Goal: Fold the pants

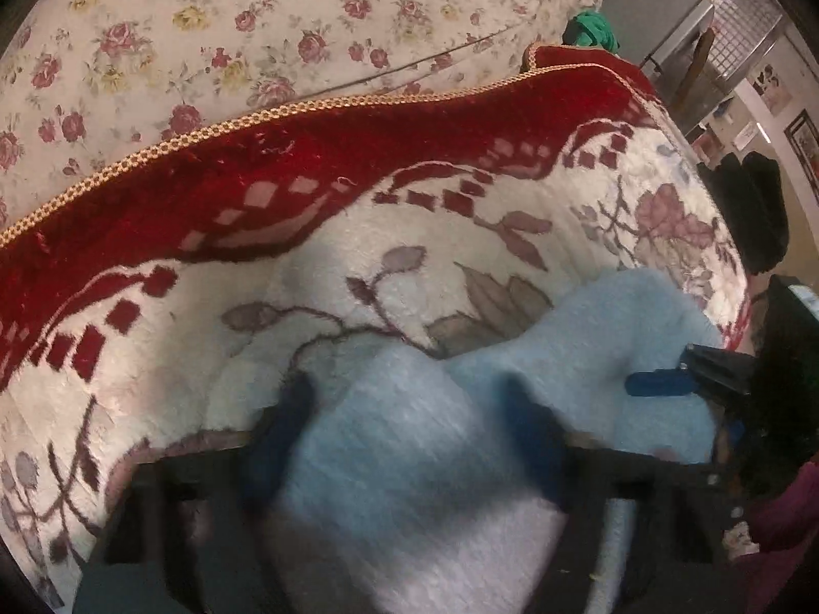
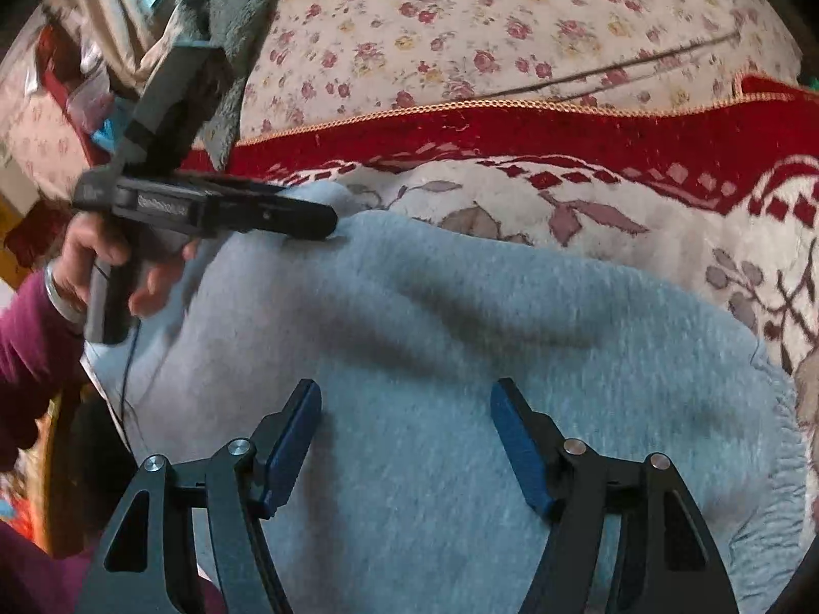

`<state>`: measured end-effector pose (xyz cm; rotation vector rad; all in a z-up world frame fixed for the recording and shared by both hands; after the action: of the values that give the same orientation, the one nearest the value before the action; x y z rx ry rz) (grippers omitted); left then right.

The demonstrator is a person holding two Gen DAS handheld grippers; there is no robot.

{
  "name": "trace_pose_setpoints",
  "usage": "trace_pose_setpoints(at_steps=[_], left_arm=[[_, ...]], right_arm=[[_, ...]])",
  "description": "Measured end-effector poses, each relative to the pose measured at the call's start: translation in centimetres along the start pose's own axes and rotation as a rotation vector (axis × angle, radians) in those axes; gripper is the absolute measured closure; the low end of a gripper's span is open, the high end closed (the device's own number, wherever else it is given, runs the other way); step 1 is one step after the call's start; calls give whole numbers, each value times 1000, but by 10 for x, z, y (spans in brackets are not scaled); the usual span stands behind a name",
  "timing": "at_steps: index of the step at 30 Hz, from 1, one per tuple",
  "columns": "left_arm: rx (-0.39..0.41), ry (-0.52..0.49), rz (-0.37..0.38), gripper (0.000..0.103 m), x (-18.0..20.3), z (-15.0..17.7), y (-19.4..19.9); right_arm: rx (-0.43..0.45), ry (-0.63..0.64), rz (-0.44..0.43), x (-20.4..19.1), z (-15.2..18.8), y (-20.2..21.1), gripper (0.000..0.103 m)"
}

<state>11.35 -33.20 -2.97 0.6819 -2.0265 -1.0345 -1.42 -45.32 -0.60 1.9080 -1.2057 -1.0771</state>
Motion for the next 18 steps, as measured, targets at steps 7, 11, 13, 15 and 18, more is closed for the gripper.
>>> trace_pose_setpoints(at_steps=[7,11,13,15,18], left_arm=[[113,-58,6,84,9,-8,25],[91,0,-27,83,-8,0,4],[122,13,-66,72,-12,-1,-1],[161,63,-82,56,-20,-6,6],[235,137,-126,30,-32,-7,30]], right_arm=[[-9,-25,-17,0,-3,6,29],[2,-10,1,-1,-2,0,29],[-10,-2,16,-2,-2,0,29],[-22,-10,25,-3,-3,2,28],[-18,-28,23,-5,-6,10,28]])
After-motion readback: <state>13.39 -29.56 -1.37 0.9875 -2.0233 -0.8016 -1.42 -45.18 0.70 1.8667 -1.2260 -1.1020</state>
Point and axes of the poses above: each gripper's, at about its wrist camera, not at the fingertips, and y roughly against the way its jaws point, x to its right, z to its underside, the point moved 6 cm from there along -y, roughly the way its jaws point, and after that the axes turned 4 degrees about z, right-handed, at the moved point
